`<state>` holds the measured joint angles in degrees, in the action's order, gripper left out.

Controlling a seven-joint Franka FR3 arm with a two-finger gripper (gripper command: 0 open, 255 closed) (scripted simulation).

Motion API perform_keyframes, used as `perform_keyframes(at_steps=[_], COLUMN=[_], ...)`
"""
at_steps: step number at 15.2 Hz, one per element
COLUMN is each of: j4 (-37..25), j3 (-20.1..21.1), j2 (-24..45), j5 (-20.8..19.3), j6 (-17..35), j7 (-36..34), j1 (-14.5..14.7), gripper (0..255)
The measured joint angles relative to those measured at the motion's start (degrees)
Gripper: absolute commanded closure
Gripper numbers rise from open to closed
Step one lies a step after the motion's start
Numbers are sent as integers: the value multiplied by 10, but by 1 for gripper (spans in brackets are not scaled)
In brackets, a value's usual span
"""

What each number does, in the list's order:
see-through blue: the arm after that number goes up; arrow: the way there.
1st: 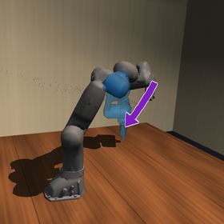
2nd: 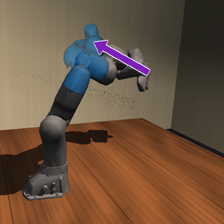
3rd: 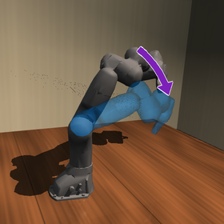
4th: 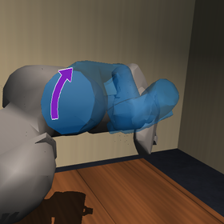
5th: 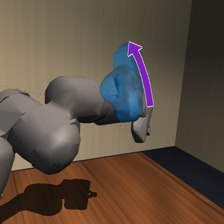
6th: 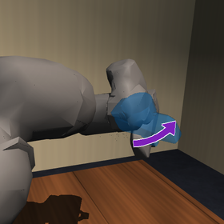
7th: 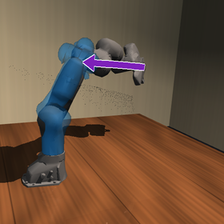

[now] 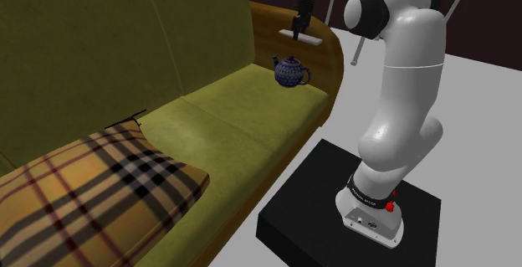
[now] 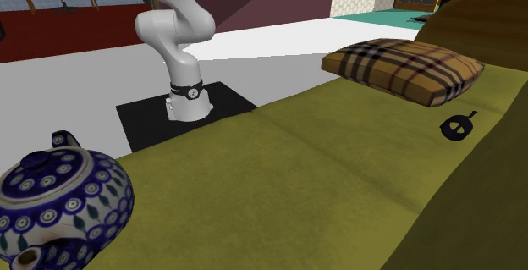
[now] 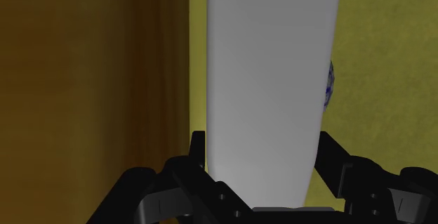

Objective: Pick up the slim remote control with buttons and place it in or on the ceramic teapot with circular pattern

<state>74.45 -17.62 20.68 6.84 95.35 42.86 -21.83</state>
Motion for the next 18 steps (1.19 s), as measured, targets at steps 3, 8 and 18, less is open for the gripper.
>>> perform_keyframes(at_steps=[3,8,18], j4=[7,73,63], j3=[2,6,13], j2=[-4,-26,-17], j5=[1,-2,4], j6=[9,73,53], j7=[0,-3,-1], j1=[-1,6,1], gripper=[255,255,0])
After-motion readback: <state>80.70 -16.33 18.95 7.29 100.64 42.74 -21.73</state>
